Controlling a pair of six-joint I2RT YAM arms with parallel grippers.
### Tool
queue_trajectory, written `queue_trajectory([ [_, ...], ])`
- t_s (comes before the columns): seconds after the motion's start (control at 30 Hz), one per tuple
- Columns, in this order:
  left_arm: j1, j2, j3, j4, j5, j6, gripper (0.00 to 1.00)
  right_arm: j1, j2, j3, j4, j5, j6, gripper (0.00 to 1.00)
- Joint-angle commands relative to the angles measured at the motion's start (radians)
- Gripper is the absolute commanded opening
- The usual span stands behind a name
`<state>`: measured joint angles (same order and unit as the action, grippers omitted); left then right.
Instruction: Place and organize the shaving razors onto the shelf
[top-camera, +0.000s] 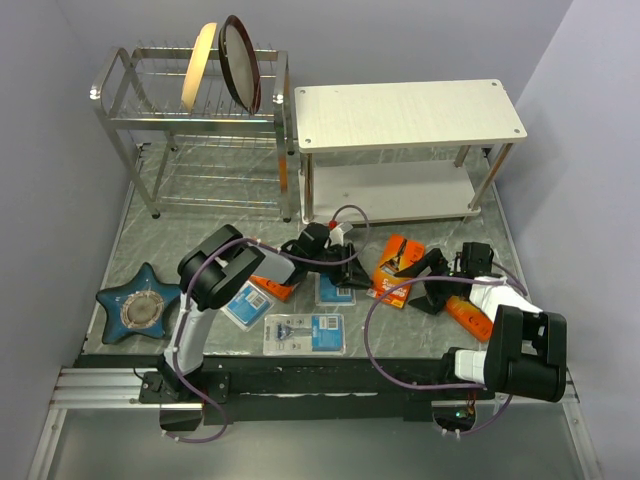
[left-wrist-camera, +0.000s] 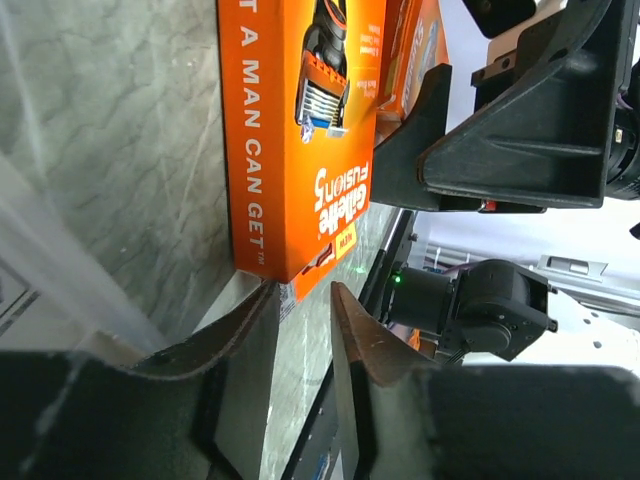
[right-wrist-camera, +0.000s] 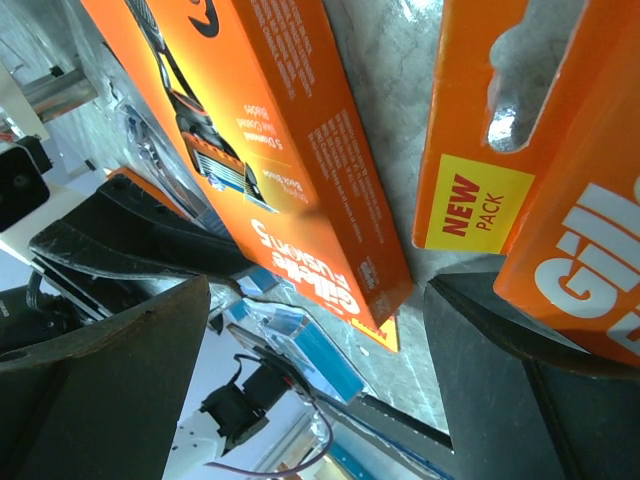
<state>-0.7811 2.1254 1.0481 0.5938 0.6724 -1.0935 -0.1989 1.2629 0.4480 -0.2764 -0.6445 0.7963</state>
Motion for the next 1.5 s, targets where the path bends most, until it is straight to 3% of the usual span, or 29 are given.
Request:
queue_trajectory([
  [0.0,-0.015,0.056,0.009,-0.048,-0.030,0.029,0.34,-0.007,-0.002,-0.037,0.034,0.034,0.018,0.94],
  [0.17,-0.009,-0.020,0.006,-0.229,-0.099,0.119,0.50,-0.005,-0.007,-0.032,0.036,0.029,0.021,0.94],
  [0.47,-0.027,-0.076,0.003,-0.390,-0.235,0.146,0.45,-0.005,-0.045,-0.054,0.034,0.040,0.021,0.94],
  [1.0,-0.084,0.080,0.076,-0.253,-0.074,0.150,0.29,-0.013,-0.074,-0.069,0.034,0.051,0.029,0.94],
  [1.3,-0.093,0.074,0.038,-0.258,-0.077,0.138,0.35,-0.014,-0.039,-0.084,0.086,0.031,0.073,0.93],
  [1.47,-0.109,0.125,0.055,-0.246,-0.042,0.129,0.33,-0.014,0.001,-0.085,0.126,0.005,0.104,0.92],
])
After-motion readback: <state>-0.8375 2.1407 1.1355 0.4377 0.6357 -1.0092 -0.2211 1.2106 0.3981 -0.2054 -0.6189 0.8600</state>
